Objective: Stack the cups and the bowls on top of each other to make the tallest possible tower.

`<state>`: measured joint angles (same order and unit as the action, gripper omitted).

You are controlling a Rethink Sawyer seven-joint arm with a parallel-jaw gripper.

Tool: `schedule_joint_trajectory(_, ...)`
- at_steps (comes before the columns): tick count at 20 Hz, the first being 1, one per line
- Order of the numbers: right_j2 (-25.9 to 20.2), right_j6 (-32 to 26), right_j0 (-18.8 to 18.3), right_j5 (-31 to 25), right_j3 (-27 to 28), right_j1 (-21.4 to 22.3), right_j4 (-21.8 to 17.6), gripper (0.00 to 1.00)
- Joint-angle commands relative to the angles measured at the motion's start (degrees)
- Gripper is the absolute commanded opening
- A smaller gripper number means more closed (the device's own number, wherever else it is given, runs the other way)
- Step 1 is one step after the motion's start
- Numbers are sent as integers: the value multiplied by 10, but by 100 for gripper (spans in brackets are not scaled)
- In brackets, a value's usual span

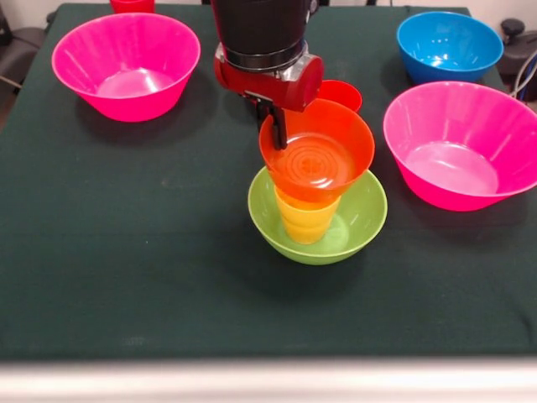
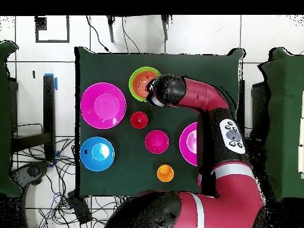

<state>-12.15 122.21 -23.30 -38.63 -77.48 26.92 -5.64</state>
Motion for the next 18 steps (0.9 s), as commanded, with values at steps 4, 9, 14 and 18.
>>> schedule_joint_trajectory(4,-32,-44,22,42,5,-32,-49,0)
schedule_joint_trajectory(9,-25,-40,27,46,-2,-29,-51,100)
schedule_joint_trajectory(14,-21,-46,29,38,1,-27,-55,100)
schedule_joint_trajectory(18,-20,-47,29,38,0,-27,-54,100)
